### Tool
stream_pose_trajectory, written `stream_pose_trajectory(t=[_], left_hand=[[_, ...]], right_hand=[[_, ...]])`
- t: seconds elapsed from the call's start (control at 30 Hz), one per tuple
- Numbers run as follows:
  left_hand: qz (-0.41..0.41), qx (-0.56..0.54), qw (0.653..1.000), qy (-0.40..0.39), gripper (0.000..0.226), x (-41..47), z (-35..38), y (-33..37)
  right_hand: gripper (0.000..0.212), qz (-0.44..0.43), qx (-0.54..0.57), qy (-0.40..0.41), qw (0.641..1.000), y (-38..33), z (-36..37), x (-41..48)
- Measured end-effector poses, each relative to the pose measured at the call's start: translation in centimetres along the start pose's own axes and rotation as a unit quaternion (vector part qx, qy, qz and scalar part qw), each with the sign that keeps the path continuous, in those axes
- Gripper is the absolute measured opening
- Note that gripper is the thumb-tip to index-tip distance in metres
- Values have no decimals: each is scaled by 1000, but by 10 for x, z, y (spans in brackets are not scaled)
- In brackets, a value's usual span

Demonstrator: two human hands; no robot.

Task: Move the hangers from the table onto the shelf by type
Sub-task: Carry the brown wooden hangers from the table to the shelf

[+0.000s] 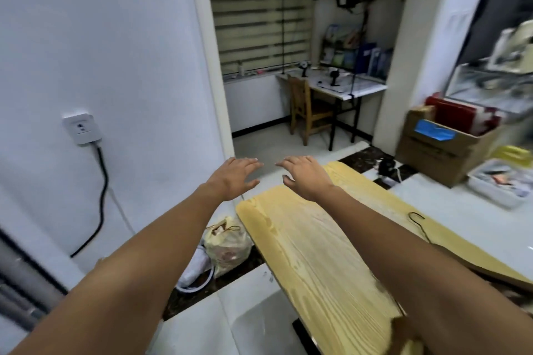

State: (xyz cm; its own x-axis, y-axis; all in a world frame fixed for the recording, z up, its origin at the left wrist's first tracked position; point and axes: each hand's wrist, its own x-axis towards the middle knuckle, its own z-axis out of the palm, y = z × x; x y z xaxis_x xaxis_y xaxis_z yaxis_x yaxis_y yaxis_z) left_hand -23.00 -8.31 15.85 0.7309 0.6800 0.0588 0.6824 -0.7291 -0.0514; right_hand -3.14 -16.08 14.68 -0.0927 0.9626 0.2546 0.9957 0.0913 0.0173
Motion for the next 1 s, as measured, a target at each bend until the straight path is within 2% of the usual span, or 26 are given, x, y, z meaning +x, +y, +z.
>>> stream_pose_trajectory(t=[0.4,1.0], left_hand=[[197,-9,980,16,54,75,6,97],[354,-32,935,-4,54,81,45,187]], right_hand=[[43,199,-33,-12,979,72,-14,-90],[43,394,-70,-56,915,75,-17,-223]])
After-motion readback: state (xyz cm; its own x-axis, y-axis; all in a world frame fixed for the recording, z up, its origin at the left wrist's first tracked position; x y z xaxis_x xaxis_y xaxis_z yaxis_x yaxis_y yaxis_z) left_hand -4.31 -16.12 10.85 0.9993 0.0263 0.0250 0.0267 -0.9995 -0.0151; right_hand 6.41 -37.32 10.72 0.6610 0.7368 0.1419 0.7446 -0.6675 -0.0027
